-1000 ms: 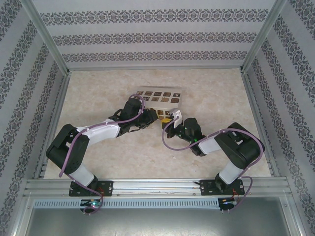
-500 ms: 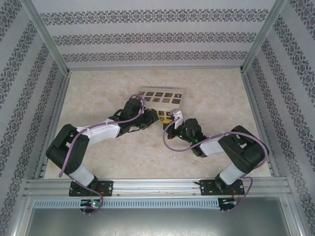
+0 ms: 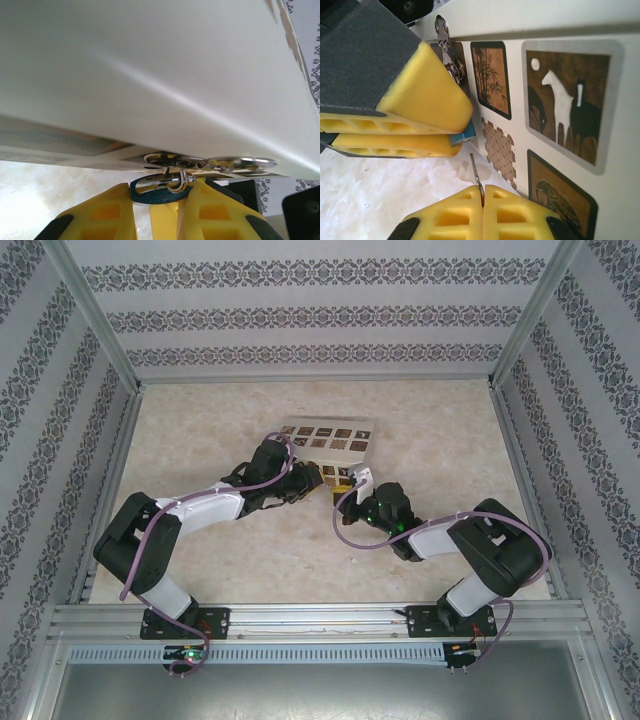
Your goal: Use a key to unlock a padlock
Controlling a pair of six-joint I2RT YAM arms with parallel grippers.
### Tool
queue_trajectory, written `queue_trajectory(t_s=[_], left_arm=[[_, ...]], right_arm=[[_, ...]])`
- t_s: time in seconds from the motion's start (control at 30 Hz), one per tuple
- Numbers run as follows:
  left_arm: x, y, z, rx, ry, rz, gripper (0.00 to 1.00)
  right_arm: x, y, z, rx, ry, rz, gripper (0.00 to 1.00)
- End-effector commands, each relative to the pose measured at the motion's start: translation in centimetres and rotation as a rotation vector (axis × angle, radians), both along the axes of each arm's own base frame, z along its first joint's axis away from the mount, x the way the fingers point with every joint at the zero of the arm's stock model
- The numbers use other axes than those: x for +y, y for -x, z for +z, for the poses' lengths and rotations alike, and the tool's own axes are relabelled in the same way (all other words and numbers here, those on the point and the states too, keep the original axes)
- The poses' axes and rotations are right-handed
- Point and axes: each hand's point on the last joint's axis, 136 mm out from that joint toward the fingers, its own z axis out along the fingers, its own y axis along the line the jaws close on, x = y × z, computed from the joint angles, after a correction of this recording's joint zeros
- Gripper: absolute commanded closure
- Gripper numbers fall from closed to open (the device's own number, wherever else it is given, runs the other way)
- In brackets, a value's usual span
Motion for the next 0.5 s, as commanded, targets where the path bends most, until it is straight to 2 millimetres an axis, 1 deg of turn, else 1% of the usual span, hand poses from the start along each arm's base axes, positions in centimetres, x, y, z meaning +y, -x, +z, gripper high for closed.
queue_trajectory(t_s=[0.0,0.23,0.47], left_arm=[[-0.6,0.3,2.4,-0.047,0.065,-0.039,0.84],[-0.6,0.4,2.4,-0.046,0.067,-0.042,0.84],[-0.6,0.4,2.3,-0.046,0.068,-0.043,0.84]], right_arm=[[-0.4,-0.3,0.4,-0.003,-0.014,-0.033,1.00],[0.7,-0.8,1.1,-0.013,-0.037,-0.017,1.00],[1.3,-1.4,2.0,-0.033,-0.066,-0.014,1.00]])
